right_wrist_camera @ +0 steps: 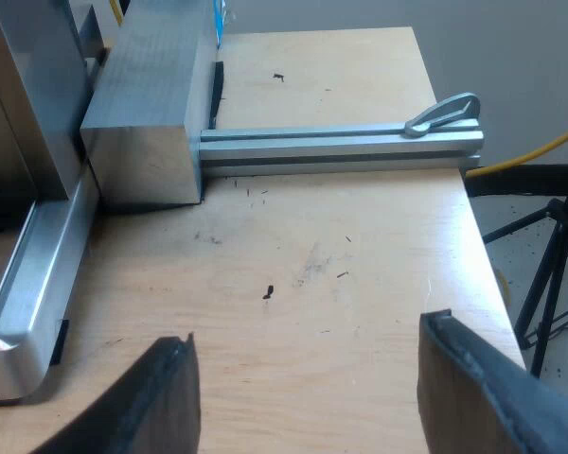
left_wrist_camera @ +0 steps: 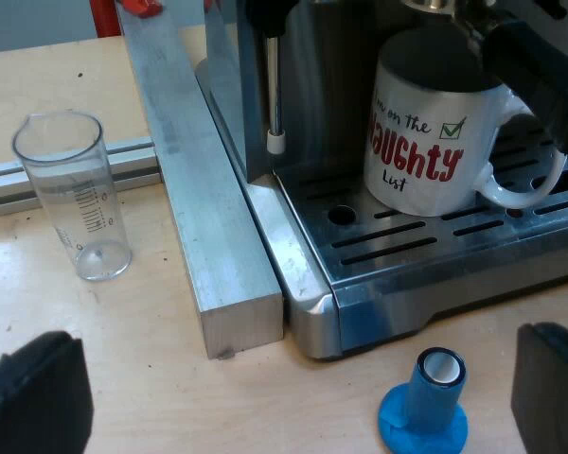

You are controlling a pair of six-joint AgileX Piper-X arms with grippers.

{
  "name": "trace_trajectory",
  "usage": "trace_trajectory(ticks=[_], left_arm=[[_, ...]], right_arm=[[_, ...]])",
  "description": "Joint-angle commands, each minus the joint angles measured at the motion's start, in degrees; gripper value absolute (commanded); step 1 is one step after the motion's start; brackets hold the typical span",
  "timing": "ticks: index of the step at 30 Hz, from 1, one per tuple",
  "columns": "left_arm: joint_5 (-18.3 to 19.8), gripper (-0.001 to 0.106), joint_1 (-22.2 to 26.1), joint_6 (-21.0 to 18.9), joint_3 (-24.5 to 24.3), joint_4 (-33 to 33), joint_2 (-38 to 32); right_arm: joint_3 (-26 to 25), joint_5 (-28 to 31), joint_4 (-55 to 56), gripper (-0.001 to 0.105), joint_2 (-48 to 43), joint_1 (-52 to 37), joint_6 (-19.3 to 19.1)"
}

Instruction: Remove mug from coffee machine

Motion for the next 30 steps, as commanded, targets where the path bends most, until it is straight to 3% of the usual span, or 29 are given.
trace_trajectory(ticks=[1, 14, 21, 28, 30], left_arm=[[-0.03, 0.09, -0.16, 0.15, -0.58, -0.31, -7.89], [-0.03, 0.09, -0.16, 0.15, -0.58, -0.31, -7.89], [3.74, 0.09, -0.16, 0.03, -3.5, -0.61, -4.35], [6.96, 0.09, -2.08, -0.41, -4.26, -6.73, 0.48], [7.73, 0.09, -4.43, -0.41, -4.26, -8.6, 2.26]], right_arm=[[-0.2, 0.0, -0.63, 0.052, -2.56, 0.12, -0.25], [-0.41, 0.0, -1.3, 0.052, -2.56, 0.12, -0.25], [-6.41, -0.65, -0.49, 0.052, -0.23, 0.12, -0.25], [-10.08, -9.86, -0.5, 0.052, 6.31, 0.12, -1.18], [-11.72, -14.0, -0.5, 0.052, 10.08, 0.12, -3.93]])
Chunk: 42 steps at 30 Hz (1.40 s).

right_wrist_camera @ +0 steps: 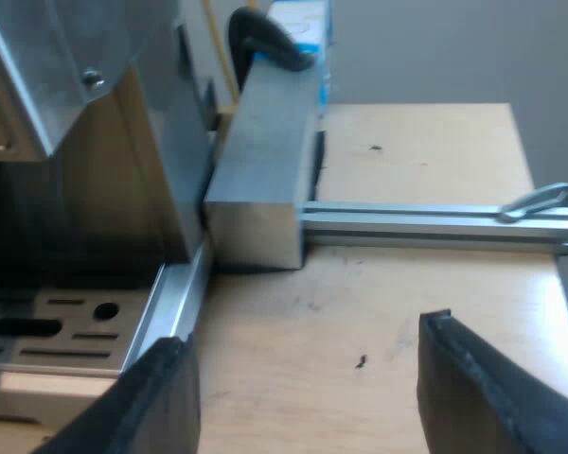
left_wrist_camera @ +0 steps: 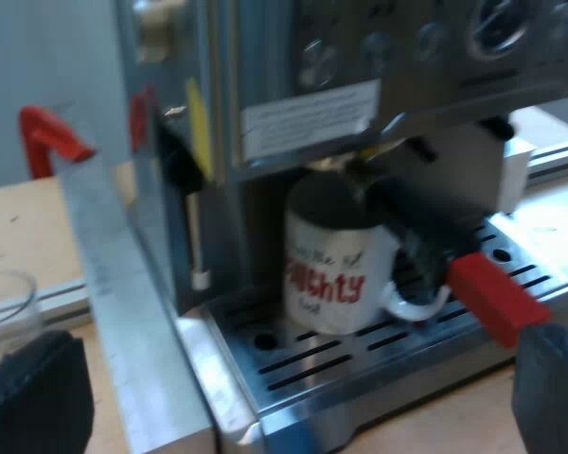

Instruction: Remove mug from coffee machine

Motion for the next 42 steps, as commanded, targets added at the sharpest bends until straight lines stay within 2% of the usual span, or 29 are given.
trace_trajectory(ticks=[1, 6, 10, 11, 14, 16, 20, 22, 26, 30, 32, 38, 42], left_arm=[[0.73, 0.09, -2.38, -0.41, -0.35, -2.38, 1.6], [2.0, 0.09, -6.62, 1.1, -0.04, -5.86, 6.08], [4.28, 0.09, -8.12, 1.45, 0.08, -8.6, 9.87], [5.02, 0.09, -8.12, 1.57, 0.08, -9.25, 10.9], [5.82, 0.09, -8.12, 4.07, 0.08, -10.26, 13.57], [5.81, 0.09, -8.12, 5.04, 0.08, -10.25, 15.13], [5.81, 0.09, -8.12, 5.59, 0.08, -10.25, 16.58], [5.81, 0.09, -8.12, 7.28, 0.08, -10.53, 18.96], [5.81, 0.09, -8.12, 7.5, 1.1, -12.59, 19.69], [6.0, 0.09, -8.12, 7.25, 5.97, -16.74, 19.68], [7.31, 0.09, -8.12, 6.52, 8.29, -18.19, 19.68], [8.36, 0.09, -8.12, 5.89, 14.25, -20.68, 19.68], [8.36, 0.09, -8.12, 5.89, 17.34, -26.34, 19.68]], right_arm=[[-1.85, -5.62, -0.44, 0.052, 2.84, 0.12, -2.94], [-2.72, -14.86, -1.89, 0.052, 8.28, 0.12, -3.07], [-2.72, -17.01, -2.64, 0.052, 9.6, 0.12, -3.06], [-2.72, -20.85, -4.89, 0.052, 11.61, 0.12, -3.06], [-2.72, -22.0, -6.72, 0.052, 12.71, 0.98, -3.37], [-2.72, -22.05, -7.36, 0.052, 13.57, 3.34, -3.8], [-2.72, -21.89, -7.34, 0.052, 15.29, 7.53, -7.27], [-2.72, -19.69, -7.34, 0.052, 16.86, 11.54, -7.86], [-2.72, -16.3, -7.34, 0.052, 18.3, 15.17, -8.07], [-2.72, -12.62, -7.34, 0.052, 19.88, 20.14, -8.63], [-2.43, -11.21, -7.6, 0.052, 20.37, 22.06, -8.61], [-0.18, -10.01, -11.47, 0.052, 20.93, 24.74, -8.61], [2.12, -9.41, -16.56, 0.052, 20.93, 25.71, -8.61]])
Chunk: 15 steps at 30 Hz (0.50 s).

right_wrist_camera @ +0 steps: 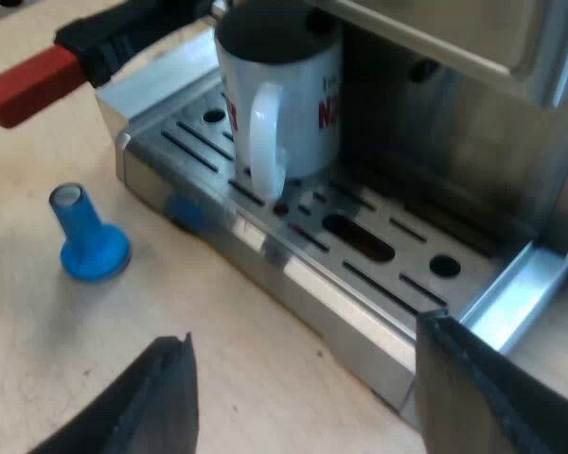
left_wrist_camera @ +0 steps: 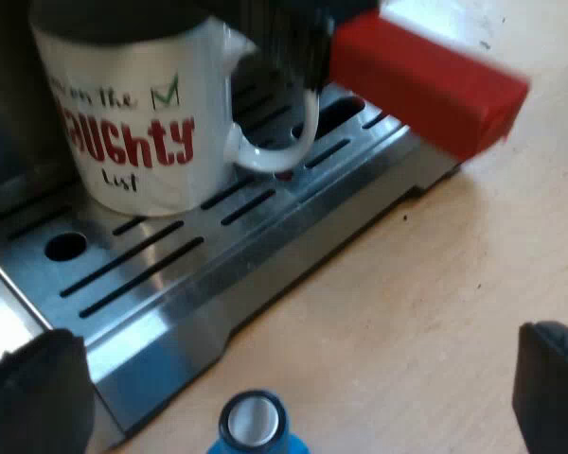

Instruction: Remove mug from coffee machine

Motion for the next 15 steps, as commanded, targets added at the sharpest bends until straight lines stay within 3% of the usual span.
trace_trajectory(ticks=[1, 8, 12, 15], left_arm=[[0.4, 0.09, -0.35, -0.8, 3.35, -6.92, 0.0], [0.4, 0.09, -0.35, -0.8, 5.2, -9.51, 0.0], [0.4, 0.09, -0.35, -0.8, 5.2, -9.85, 0.0], [0.4, 0.09, -0.35, -0.8, 5.2, -10.28, 0.0]], right_arm=[[2.5, 0.27, -6.85, 0.052, 0.03, 0.83, -0.9], [7.82, 0.91, -15.63, 0.053, 0.03, 2.09, -0.9], [10.89, 2.47, -19.98, 0.062, 0.03, 3.93, -0.82], [13.0, 3.14, -21.66, 0.063, 0.03, 5.79, -0.41]])
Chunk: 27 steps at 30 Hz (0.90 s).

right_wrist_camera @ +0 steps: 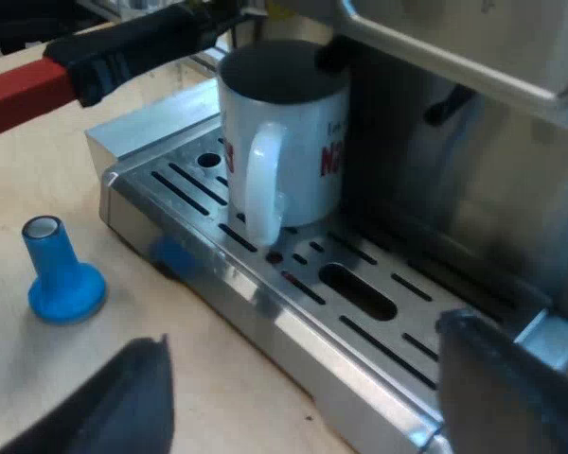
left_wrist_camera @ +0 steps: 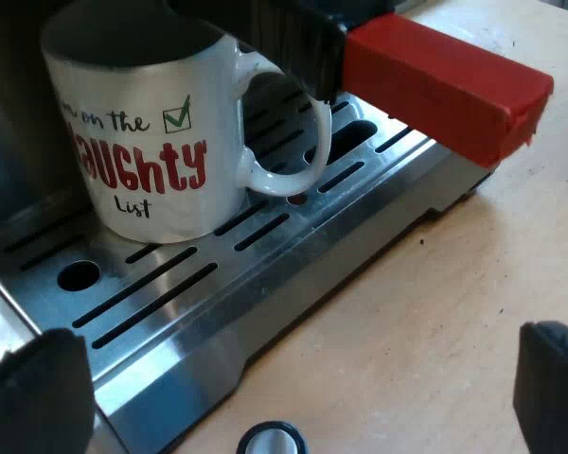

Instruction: Remove mug from coffee machine

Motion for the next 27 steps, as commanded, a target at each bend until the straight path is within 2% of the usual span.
trace_trajectory(ticks=[1, 3, 7, 12, 15, 21, 27], left_arm=[[0.31, 0.09, -0.35, -0.71, -0.25, -1.17, 0.0], [0.31, 0.09, -0.35, -0.71, -0.25, -1.16, 0.0], [0.31, 0.09, -0.35, -0.71, -0.25, -1.16, 0.0], [0.31, 0.09, -0.35, -0.75, -0.25, -1.16, 0.0], [0.76, 0.09, -0.35, -0.85, -0.25, -1.16, 0.0], [4.17, 0.09, -0.35, -0.85, -0.25, -1.32, 0.0], [4.17, 0.09, -0.35, -0.89, -0.25, -1.46, 0.0]], right_arm=[[1.87, 0.58, -2.23, 0.063, 0.03, 1.88, -0.28], [3.73, 2.0, -3.84, 0.063, 0.03, 3.72, -0.15], [7.19, 6.05, -10.04, 0.063, 0.03, 6.49, 3.63], [10.57, 10.22, -16.19, 0.063, 0.03, 9.38, 6.13], [11.25, 11.92, -16.64, 0.063, 0.17, 10.77, 6.11], [11.41, 13.55, -22.5, 0.063, 4.96, 13.52, 6.23], [11.41, 17.69, -32.32, 0.063, 13.5, 16.02, 11.0]])
